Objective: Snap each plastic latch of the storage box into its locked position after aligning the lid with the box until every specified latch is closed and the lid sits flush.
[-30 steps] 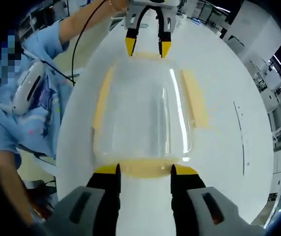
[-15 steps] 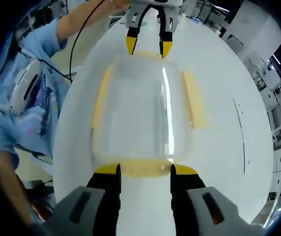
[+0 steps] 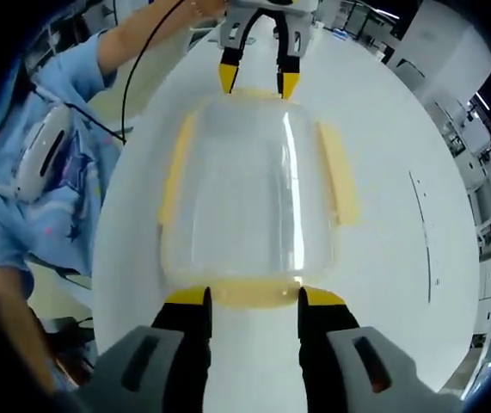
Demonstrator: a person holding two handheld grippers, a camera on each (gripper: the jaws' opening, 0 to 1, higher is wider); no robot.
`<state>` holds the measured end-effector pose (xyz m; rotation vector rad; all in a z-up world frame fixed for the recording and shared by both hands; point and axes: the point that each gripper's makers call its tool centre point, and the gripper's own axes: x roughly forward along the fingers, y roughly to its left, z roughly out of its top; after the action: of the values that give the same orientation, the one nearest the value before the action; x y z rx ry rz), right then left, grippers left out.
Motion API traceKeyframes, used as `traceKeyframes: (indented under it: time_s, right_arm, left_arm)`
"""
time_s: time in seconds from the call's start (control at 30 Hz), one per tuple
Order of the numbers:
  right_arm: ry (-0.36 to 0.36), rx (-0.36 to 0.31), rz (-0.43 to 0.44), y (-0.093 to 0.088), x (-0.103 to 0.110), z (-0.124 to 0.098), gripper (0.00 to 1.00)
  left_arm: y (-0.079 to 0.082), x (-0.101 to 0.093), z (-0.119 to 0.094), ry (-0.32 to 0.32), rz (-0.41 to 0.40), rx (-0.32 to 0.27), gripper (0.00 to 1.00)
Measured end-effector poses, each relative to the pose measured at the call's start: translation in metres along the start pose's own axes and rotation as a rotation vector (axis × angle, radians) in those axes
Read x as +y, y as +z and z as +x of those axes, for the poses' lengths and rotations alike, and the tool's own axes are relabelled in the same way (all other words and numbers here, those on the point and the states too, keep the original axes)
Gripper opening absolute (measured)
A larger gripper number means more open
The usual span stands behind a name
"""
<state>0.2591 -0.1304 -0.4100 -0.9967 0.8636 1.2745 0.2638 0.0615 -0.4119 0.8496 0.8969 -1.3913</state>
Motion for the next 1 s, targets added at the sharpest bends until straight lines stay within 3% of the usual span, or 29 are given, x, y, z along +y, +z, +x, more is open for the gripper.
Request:
traceKeyframes:
  time_s: [0.13, 0.27, 0.37, 0.47, 0.67, 0.7, 0.77, 0.83, 1.0]
  right_arm:
    - [-0.006, 0.005, 0.007, -0.001, 0.0, 0.002, 0.39]
    - [-0.032, -0.024, 0.0, -0.002, 0.001, 0.0, 0.39]
    - [-0.041, -0.052, 0.01, -0.003, 0.0, -0.001, 0.39]
    - [-0.036, -0.066, 0.032, -0.005, 0.002, -0.001, 0.37]
    - [-0.036, -0.089, 0.049, -0.012, 0.006, -0.007, 0.33]
    - [-0.041, -0.091, 0.055, -0.014, 0.006, -0.008, 0.32]
    - [-0.092, -0.025, 0.033, -0.029, 0.0, -0.011, 0.24]
    - [-0.124, 0.021, 0.037, -0.042, -0.004, -0.012, 0.22]
    - [-0.17, -0.022, 0.058, -0.04, -0.003, -0.012, 0.22]
  left_arm:
    - [-0.001, 0.0, 0.0, 0.008, 0.017, 0.012, 0.4]
    - [-0.005, 0.002, -0.004, 0.035, 0.055, 0.063, 0.38]
    - [-0.011, 0.015, -0.01, 0.099, 0.059, 0.103, 0.36]
    - [-0.02, 0.016, -0.012, 0.099, 0.039, 0.135, 0.34]
    - [-0.019, 0.022, -0.026, 0.132, -0.003, 0.117, 0.35]
    - [-0.017, 0.023, -0.028, 0.139, -0.003, 0.115, 0.34]
    - [-0.009, 0.024, -0.032, 0.157, 0.009, 0.102, 0.34]
    - [0.006, 0.022, -0.034, 0.17, 0.035, 0.073, 0.32]
    - [0.046, 0.009, -0.025, 0.155, 0.121, 0.041, 0.29]
